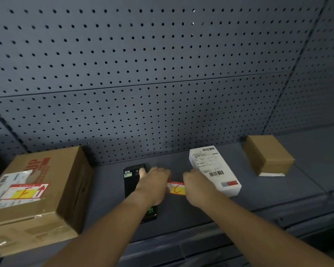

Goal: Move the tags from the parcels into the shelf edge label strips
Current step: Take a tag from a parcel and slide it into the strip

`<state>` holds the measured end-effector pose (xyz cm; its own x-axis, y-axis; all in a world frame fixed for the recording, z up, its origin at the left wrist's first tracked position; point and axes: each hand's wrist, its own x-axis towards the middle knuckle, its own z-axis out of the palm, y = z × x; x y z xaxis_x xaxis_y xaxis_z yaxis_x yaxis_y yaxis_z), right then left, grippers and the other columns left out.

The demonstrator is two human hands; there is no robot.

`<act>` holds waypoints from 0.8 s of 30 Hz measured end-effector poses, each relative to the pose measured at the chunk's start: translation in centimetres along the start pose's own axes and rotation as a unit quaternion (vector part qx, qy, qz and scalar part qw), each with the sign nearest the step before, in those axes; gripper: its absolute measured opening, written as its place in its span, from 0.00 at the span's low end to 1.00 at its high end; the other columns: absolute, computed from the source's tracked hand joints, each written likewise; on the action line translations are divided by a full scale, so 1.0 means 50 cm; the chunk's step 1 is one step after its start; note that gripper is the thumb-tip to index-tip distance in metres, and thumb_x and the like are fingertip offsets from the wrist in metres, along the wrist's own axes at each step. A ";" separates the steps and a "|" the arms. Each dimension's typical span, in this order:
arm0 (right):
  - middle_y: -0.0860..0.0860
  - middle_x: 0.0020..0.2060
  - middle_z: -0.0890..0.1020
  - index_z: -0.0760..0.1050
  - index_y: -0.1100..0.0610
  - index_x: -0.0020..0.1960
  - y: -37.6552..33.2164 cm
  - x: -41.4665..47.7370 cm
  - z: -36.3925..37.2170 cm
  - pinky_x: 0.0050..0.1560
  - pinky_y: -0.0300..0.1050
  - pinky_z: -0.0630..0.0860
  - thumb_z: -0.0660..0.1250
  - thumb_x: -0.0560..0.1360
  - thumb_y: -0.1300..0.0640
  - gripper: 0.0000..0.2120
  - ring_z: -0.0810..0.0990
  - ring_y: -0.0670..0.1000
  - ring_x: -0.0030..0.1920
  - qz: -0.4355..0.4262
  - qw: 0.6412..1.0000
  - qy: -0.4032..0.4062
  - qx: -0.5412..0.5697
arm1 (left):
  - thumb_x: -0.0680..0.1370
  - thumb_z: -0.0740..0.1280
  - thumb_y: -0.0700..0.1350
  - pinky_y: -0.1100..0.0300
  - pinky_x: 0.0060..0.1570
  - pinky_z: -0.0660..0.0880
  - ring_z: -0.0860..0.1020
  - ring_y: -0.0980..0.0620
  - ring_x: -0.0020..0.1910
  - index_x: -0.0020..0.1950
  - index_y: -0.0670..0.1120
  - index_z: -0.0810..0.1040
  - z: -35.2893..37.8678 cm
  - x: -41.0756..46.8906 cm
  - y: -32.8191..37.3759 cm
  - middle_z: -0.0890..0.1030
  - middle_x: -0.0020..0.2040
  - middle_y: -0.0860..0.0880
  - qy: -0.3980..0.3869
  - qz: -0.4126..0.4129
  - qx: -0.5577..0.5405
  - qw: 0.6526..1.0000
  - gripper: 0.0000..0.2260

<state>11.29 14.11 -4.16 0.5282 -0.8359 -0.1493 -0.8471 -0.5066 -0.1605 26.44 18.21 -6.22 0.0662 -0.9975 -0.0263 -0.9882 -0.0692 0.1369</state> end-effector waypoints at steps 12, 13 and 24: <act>0.49 0.42 0.78 0.76 0.51 0.48 0.017 -0.028 -0.029 0.39 0.46 0.76 0.67 0.76 0.60 0.05 0.77 0.50 0.41 -0.028 0.990 0.093 0.105 | 0.77 0.64 0.40 0.53 0.52 0.59 0.73 0.53 0.47 0.47 0.53 0.72 -0.031 -0.018 -0.009 0.76 0.42 0.56 0.067 -0.005 -0.050 0.996 0.08; 0.48 0.42 0.79 0.76 0.50 0.47 0.020 -0.030 -0.034 0.40 0.45 0.76 0.67 0.76 0.59 0.05 0.77 0.48 0.41 -0.028 0.987 0.102 0.122 | 0.78 0.64 0.43 0.53 0.52 0.60 0.74 0.53 0.48 0.49 0.53 0.71 -0.038 -0.022 -0.009 0.77 0.45 0.56 0.078 -0.003 -0.062 0.995 0.05; 0.49 0.45 0.82 0.81 0.54 0.51 0.073 -0.088 -0.114 0.46 0.44 0.78 0.68 0.78 0.59 0.04 0.79 0.46 0.43 -0.013 0.945 0.207 0.252 | 0.80 0.64 0.52 0.52 0.61 0.71 0.72 0.50 0.61 0.69 0.49 0.69 -0.097 -0.067 0.014 0.74 0.64 0.50 0.155 -0.017 -0.110 0.982 0.19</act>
<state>5.55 14.70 1.49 0.3925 -0.8881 0.2390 -0.6434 -0.4509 -0.6187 26.21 21.41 -1.23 0.1709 -0.9492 0.2644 -0.9335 -0.0701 0.3518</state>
